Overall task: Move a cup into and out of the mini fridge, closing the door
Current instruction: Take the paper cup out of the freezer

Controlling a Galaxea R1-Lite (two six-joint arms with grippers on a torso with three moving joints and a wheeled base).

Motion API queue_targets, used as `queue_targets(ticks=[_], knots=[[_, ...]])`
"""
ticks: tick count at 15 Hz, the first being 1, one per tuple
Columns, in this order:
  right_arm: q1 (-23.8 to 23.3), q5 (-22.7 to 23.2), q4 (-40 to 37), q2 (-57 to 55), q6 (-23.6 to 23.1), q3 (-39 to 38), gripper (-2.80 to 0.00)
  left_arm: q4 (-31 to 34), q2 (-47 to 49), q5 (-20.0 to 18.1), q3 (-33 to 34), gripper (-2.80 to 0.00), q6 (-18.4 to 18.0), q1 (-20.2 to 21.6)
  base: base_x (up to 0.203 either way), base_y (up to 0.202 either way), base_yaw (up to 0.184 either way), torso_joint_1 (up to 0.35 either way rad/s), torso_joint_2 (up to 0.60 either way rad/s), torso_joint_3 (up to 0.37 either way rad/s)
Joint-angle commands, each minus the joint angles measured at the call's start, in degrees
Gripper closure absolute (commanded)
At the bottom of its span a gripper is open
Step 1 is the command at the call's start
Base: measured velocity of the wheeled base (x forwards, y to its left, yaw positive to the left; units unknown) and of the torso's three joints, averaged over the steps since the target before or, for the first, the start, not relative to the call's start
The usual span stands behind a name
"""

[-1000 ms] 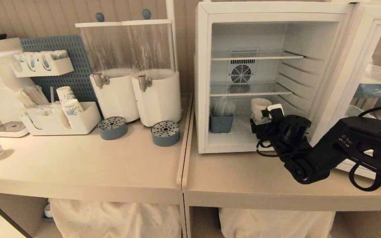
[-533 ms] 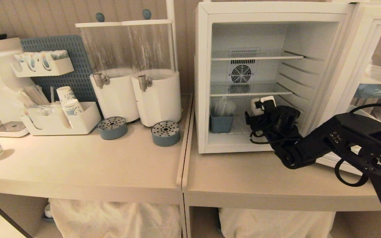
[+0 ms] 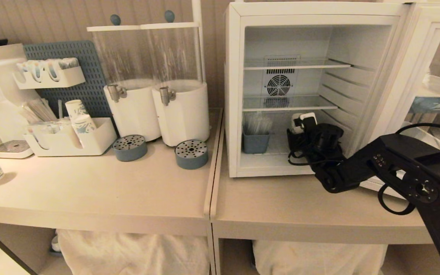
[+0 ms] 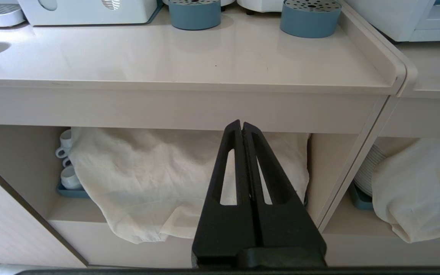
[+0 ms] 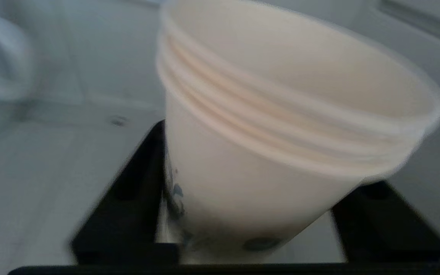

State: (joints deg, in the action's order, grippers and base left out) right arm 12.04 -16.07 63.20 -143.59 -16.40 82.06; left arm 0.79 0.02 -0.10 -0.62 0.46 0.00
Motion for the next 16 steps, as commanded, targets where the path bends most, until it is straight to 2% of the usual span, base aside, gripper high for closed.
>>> queue_targets(ticks=[1,6,11,16], knots=[[-0.8,0.1,0.2,1.7,-0.1,-0.6,0.0,0.0,-0.1,0.0,0.0,0.0,0.0,0.0,0.0,0.0,0.0,0.0,0.0,0.0],[-1.5,0.8,-1.1,7.8,0.3,-7.3,0.0,0.0,-0.1,0.0,0.0,0.0,0.1,0.0,0.0,0.0,0.0,0.0,0.0,0.0],[-0.6,3.4,-1.1,19.5,1.8,-22.5,0.0,0.0,-0.1,0.0,0.0,0.0,0.0,0.0,0.0,0.0,0.0,0.0,0.0,0.0],[2.2,4.4,-4.5,51.7,3.2,-44.6,0.0,0.0,-0.1,0.0,0.0,0.0,0.0,0.0,0.0,0.0,0.0,0.0,0.0,0.0]])
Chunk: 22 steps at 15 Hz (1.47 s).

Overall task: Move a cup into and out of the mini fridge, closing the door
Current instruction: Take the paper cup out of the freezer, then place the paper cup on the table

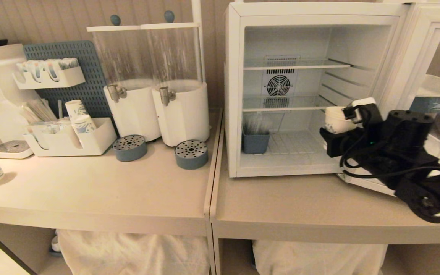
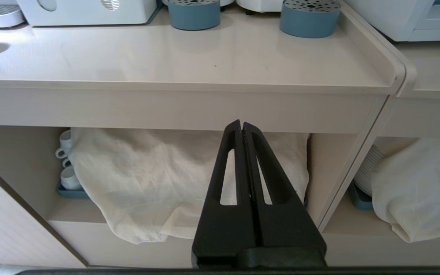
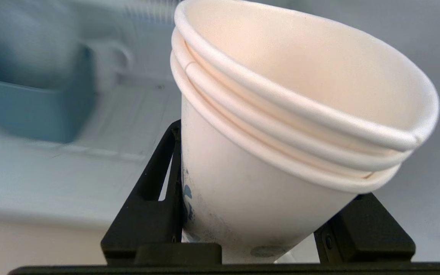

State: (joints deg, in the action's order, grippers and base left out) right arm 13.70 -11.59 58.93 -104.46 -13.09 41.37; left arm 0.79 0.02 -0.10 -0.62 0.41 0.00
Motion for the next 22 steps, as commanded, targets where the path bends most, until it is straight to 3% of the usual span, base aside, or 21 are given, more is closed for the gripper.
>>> queue_targets(ticks=[1,3,8,10,11,13,16,18,20,22], knots=[[0.8,-0.9,-2.3,19.5,0.2,-6.9,0.0,0.0,-0.1,0.0,0.0,0.0,0.0,0.0,0.0,0.0,0.0,0.0,0.0,0.0],[1.3,-7.5,-7.7,33.2,0.7,-11.3,0.0,0.0,-0.1,0.0,0.0,0.0,0.1,0.0,0.0,0.0,0.0,0.0,0.0,0.0],[1.2,-31.3,-29.5,67.9,1.4,-15.1,0.0,0.0,-0.1,0.0,0.0,0.0,0.1,0.0,0.0,0.0,0.0,0.0,0.0,0.0],[-4.3,-37.0,-40.6,79.7,1.6,-15.0,0.0,0.0,-0.1,0.0,0.0,0.0,0.1,0.0,0.0,0.0,0.0,0.0,0.0,0.0],[-7.2,-37.5,-44.1,84.2,1.6,-15.0,0.0,0.0,-0.1,0.0,0.0,0.0,0.2,0.0,0.0,0.0,0.0,0.0,0.0,0.0],[-10.7,-34.3,-48.2,92.5,2.2,-16.3,0.0,0.0,-0.1,0.0,0.0,0.0,0.1,0.0,0.0,0.0,0.0,0.0,0.0,0.0],[-12.6,-22.5,-49.4,103.7,4.0,-23.0,0.0,0.0,-0.1,0.0,0.0,0.0,0.2,0.0,0.0,0.0,0.0,0.0,0.0,0.0],[-13.1,-14.8,-47.8,104.5,6.1,-32.2,0.0,0.0,-0.1,0.0,0.0,0.0,0.1,0.0,0.0,0.0,0.0,0.0,0.0,0.0],[-13.3,-3.1,-47.4,104.5,7.5,-40.0,0.0,0.0,-0.1,0.0,0.0,0.0,0.1,0.0,0.0,0.0,0.0,0.0,0.0,0.0],[-13.3,0.4,-48.6,104.5,8.4,-41.1,0.0,0.0,-0.1,0.0,0.0,0.0,0.1,0.0,0.0,0.0,0.0,0.0,0.0,0.0]])
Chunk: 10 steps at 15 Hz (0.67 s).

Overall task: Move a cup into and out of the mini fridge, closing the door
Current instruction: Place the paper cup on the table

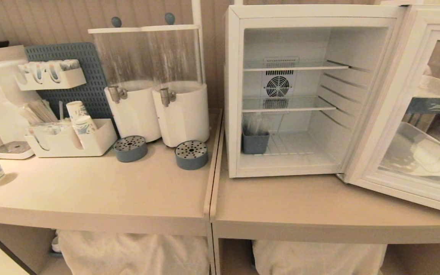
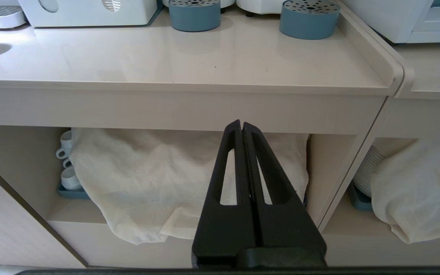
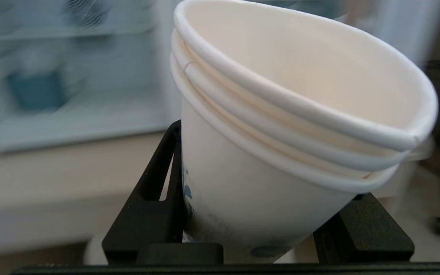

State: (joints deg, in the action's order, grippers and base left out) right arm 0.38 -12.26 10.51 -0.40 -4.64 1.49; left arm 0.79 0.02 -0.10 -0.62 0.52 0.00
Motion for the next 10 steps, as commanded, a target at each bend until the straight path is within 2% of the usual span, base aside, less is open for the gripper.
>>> queue_targets(ticks=[1,2,3,8,10], knots=[[0.0,5.1,-5.5,0.4,0.7,-0.4,0.0,0.0,-0.1,0.0,0.0,0.0,0.0,0.0,0.0,0.0,0.0,0.0,0.0,0.0],[0.0,9.1,-13.1,0.4,1.1,0.3,0.0,0.0,-0.1,0.0,0.0,0.0,0.0,0.0,0.0,0.0,0.0,0.0,0.0,0.0],[0.0,12.7,-17.7,0.4,1.7,1.2,0.0,0.0,-0.1,0.0,0.0,0.0,0.0,0.0,0.0,0.0,0.0,0.0,0.0,0.0],[0.0,13.1,-17.0,0.4,2.2,1.1,0.0,0.1,-0.1,0.0,0.0,0.0,-0.1,0.0,0.0,0.0,0.0,0.0,0.0,0.0],[0.0,13.1,-16.9,0.4,2.5,1.1,0.0,0.1,-0.1,0.0,0.0,0.0,-0.1,0.0,0.001,0.096,0.003,0.002,0.0,0.005]])
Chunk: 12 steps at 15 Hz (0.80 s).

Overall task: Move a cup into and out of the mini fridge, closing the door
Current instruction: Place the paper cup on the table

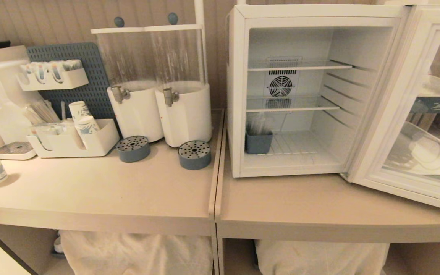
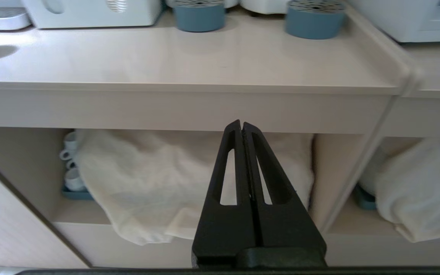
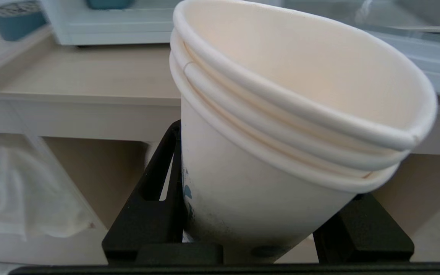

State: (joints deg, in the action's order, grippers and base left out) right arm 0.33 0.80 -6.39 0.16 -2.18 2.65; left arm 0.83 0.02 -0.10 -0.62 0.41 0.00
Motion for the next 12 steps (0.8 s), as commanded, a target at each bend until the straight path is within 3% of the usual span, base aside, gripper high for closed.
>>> queue_targets(ticks=[1,12], knots=[[0.0,0.0,0.0,-0.2,0.1,0.0,0.0,0.0,-0.1,0.0,0.0,0.0,0.0,0.0,0.0,0.174,0.002,0.006,0.0,0.006],[0.0,-0.1,-0.1,-0.2,0.5,0.0,0.0,0.0,-0.1,0.0,0.0,0.0,0.0,0.0,0.0,0.193,0.0,0.003,0.0,0.005]])
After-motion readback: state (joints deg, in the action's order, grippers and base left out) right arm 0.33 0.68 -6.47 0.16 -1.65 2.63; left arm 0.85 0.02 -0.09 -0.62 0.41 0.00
